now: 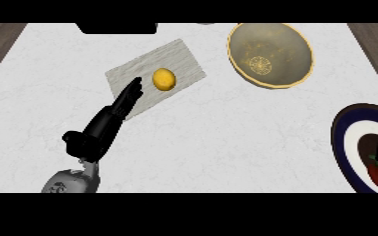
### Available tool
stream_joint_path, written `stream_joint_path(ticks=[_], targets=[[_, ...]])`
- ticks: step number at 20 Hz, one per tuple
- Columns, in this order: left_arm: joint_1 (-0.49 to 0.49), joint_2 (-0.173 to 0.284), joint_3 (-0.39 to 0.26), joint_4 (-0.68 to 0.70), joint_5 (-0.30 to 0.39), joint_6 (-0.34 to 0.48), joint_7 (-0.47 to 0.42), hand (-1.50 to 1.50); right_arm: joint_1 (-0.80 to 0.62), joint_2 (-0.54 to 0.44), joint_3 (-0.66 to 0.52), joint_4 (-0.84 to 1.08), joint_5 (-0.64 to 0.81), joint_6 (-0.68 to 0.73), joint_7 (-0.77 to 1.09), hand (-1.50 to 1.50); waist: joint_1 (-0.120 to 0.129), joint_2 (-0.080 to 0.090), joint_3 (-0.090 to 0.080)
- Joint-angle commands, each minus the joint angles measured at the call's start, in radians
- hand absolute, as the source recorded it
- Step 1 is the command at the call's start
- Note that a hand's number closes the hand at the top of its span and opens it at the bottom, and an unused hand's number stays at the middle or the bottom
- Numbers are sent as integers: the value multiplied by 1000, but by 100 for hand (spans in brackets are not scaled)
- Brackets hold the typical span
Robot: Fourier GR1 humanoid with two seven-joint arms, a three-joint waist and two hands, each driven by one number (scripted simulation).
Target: Pick the bell pepper from the plate and place it in the bowl
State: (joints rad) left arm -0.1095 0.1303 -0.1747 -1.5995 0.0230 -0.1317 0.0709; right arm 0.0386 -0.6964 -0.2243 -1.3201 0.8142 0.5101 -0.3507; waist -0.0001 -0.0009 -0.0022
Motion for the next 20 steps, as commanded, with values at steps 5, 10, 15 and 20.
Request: stream_joint_path(ticks=[5,10,15,20], targets=[[23,-5,22,20,-19,-50,-38,0,-11,41,-28,61,56,-92,-77,150,0,1,2],[-32,0,17,22,-6,-55,-9,0,-206,304,257,-222,155,-10,267,150,56,4,-2],[-53,-27,-4,27,-3,-54,17,0,-407,543,446,-236,341,-26,585,150,73,3,-2],[-31,-13,20,39,-7,-49,-1,0,-571,689,521,-218,417,-127,829,150,40,1,1]])
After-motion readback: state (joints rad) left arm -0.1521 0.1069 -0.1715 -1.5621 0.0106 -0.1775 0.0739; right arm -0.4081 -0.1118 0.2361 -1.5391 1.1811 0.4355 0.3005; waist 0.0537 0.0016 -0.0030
